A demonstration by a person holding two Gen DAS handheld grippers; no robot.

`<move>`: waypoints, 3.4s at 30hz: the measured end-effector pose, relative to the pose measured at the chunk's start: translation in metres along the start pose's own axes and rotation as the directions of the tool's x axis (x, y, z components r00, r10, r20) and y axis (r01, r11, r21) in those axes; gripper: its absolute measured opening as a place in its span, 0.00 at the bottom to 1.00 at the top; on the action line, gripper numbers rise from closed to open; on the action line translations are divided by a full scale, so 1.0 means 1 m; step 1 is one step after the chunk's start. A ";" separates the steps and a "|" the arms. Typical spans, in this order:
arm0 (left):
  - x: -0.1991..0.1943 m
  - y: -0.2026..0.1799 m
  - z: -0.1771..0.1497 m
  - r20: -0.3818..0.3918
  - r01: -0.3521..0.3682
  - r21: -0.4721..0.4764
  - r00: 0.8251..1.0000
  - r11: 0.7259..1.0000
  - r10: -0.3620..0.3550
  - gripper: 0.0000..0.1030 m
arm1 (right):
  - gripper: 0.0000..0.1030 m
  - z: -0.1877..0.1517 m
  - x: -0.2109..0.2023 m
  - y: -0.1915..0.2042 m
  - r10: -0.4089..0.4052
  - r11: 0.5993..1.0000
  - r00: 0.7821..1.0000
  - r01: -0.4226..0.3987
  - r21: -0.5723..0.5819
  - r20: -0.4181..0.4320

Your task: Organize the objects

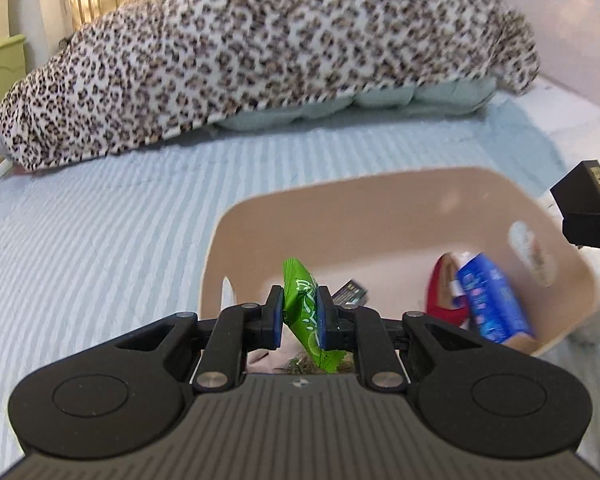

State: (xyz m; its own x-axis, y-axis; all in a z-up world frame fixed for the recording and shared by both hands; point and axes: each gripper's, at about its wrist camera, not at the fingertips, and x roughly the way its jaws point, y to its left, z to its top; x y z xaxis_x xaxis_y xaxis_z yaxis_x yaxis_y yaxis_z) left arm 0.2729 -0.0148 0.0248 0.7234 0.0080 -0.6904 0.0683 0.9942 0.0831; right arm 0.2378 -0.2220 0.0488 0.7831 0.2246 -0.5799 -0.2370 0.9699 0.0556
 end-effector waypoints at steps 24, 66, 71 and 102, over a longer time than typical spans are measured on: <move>0.010 -0.005 -0.004 -0.121 -0.019 0.006 0.992 1.000 0.019 0.70 | 0.77 -0.014 0.039 0.008 -0.021 1.000 0.985 0.023 0.010 -0.173; -0.185 0.000 -0.122 -0.003 -0.007 -0.045 1.000 0.999 0.007 0.79 | 0.91 -0.104 -0.127 0.056 -0.003 0.999 0.998 0.001 -0.032 -0.064; -0.198 -0.004 -0.132 -0.001 0.001 -0.022 1.000 1.000 -0.001 0.79 | 0.91 -0.114 -0.137 0.060 0.018 0.999 0.997 -0.021 -0.035 -0.073; -0.246 0.015 -0.152 0.033 0.043 -0.049 0.999 0.998 -0.041 0.79 | 0.91 -0.128 -0.192 0.069 -0.002 1.000 0.996 -0.001 -0.027 -0.092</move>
State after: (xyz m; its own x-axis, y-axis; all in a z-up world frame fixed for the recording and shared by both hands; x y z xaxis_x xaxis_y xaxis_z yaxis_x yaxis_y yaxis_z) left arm -0.0085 0.0144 0.0865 0.7423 -0.0365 -0.6691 0.0652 0.9977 0.0179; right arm -0.0027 -0.2101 0.0603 0.7274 0.2133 -0.6522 -0.2533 0.9668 0.0338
